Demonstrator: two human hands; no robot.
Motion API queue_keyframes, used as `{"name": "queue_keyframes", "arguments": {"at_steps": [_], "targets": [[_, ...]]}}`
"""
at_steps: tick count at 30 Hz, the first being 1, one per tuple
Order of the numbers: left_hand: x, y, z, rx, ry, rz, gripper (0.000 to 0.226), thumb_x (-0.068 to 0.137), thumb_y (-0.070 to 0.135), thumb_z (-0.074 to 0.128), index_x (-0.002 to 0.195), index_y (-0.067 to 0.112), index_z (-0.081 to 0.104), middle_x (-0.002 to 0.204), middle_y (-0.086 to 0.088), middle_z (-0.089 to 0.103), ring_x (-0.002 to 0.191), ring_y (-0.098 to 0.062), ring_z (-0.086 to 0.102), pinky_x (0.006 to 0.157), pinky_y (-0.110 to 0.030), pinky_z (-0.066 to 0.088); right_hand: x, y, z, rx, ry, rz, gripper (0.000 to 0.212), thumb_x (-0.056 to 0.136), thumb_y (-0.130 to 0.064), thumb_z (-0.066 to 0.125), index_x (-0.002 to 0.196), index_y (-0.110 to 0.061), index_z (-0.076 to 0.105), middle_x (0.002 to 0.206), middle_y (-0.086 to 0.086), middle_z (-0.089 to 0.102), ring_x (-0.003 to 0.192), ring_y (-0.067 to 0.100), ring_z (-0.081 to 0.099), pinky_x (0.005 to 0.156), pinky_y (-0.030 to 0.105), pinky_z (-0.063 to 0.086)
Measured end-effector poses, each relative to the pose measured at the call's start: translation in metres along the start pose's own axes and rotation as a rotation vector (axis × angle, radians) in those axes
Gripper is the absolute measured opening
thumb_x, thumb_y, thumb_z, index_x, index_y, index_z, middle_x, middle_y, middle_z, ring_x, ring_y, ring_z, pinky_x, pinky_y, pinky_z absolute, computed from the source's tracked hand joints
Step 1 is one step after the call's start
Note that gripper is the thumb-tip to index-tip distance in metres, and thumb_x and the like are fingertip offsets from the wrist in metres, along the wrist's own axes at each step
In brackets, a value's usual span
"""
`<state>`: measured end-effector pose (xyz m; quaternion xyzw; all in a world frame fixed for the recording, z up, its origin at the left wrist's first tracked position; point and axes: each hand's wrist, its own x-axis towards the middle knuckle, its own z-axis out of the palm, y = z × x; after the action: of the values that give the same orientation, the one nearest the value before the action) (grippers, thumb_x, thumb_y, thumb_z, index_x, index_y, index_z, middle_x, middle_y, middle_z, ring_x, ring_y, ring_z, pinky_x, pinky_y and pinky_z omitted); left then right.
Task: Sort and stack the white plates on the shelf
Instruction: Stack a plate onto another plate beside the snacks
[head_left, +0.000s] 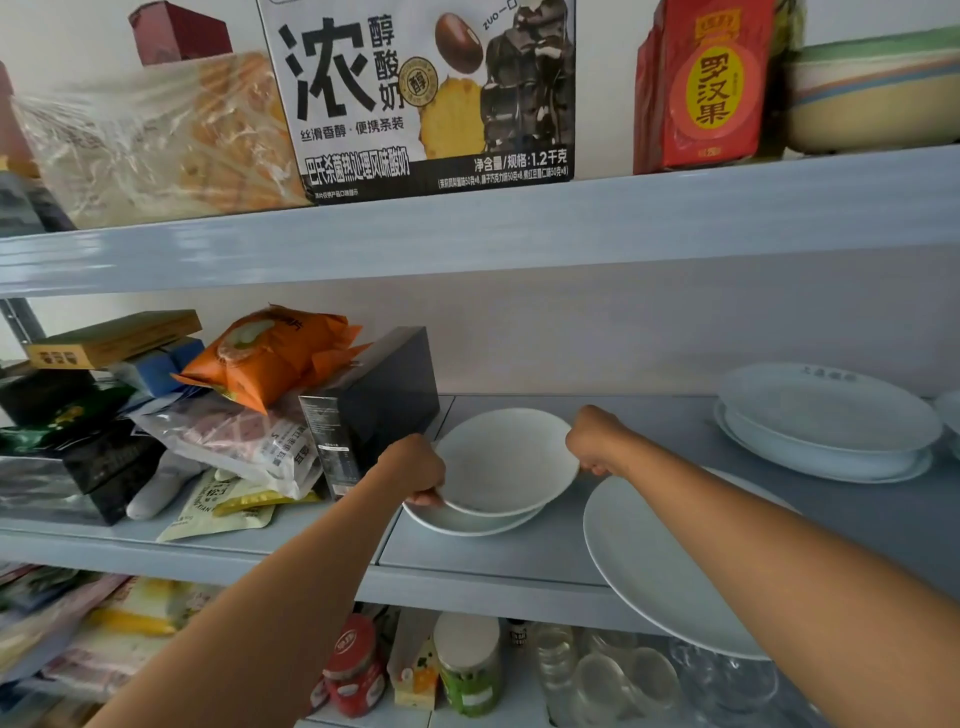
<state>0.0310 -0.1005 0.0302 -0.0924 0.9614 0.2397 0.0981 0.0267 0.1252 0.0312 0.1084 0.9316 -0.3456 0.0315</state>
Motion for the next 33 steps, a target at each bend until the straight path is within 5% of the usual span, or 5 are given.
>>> {"name": "queue_keyframes", "arguments": {"at_steps": [6, 11, 21, 29, 33], "targets": [[0.003, -0.004, 0.001, 0.257, 0.045, 0.033, 0.018, 0.085, 0.026, 0.065, 0.083, 0.008, 0.064, 0.067, -0.002, 0.057, 0.087, -0.023, 0.068, 0.079, -0.029, 0.053, -0.003, 0.0, 0.0, -0.033, 0.028, -0.02, 0.018, 0.081, 0.001, 0.042, 0.067, -0.001, 0.053, 0.06, 0.015, 0.058, 0.05, 0.025, 0.054, 0.052, 0.028, 0.046], [0.008, -0.005, 0.004, 0.189, 0.139, 0.016, 0.04, 0.082, 0.029, 0.072, 0.113, 0.005, 0.061, 0.104, -0.011, 0.067, 0.094, -0.026, 0.065, 0.081, -0.032, 0.054, -0.003, 0.003, 0.0, -0.009, 0.039, -0.014, 0.016, 0.081, -0.008, 0.048, 0.073, -0.001, 0.06, 0.071, 0.018, 0.065, 0.057, 0.029, 0.059, 0.054, 0.03, 0.049], [0.002, 0.012, 0.0, 0.098, 0.203, 0.11, 0.027, 0.082, 0.027, 0.071, 0.096, 0.009, 0.056, 0.075, -0.001, 0.055, 0.07, -0.018, 0.055, 0.063, -0.028, 0.043, -0.007, 0.009, -0.014, -0.049, 0.143, -0.05, 0.025, 0.087, -0.021, 0.051, 0.065, -0.01, 0.047, 0.078, 0.015, 0.058, 0.067, 0.029, 0.057, 0.06, 0.029, 0.046], [-0.007, 0.044, 0.003, -0.022, 0.138, 0.178, 0.025, 0.083, 0.031, 0.071, 0.085, 0.008, 0.062, 0.071, -0.006, 0.068, 0.059, -0.019, 0.066, 0.062, -0.028, 0.056, -0.016, 0.012, -0.029, -0.051, 0.18, -0.071, 0.034, 0.088, -0.026, 0.052, 0.061, -0.014, 0.035, 0.08, 0.014, 0.05, 0.071, 0.027, 0.052, 0.065, 0.028, 0.041], [-0.014, 0.066, 0.009, -0.055, 0.088, 0.22, 0.026, 0.086, 0.033, 0.067, 0.087, 0.008, 0.062, 0.075, -0.006, 0.068, 0.064, -0.019, 0.069, 0.06, -0.03, 0.059, -0.026, 0.019, -0.044, -0.007, 0.18, -0.084, 0.031, 0.09, -0.032, 0.056, 0.101, -0.003, 0.06, 0.108, 0.022, 0.062, 0.106, 0.035, 0.062, 0.082, 0.033, 0.049]]}}
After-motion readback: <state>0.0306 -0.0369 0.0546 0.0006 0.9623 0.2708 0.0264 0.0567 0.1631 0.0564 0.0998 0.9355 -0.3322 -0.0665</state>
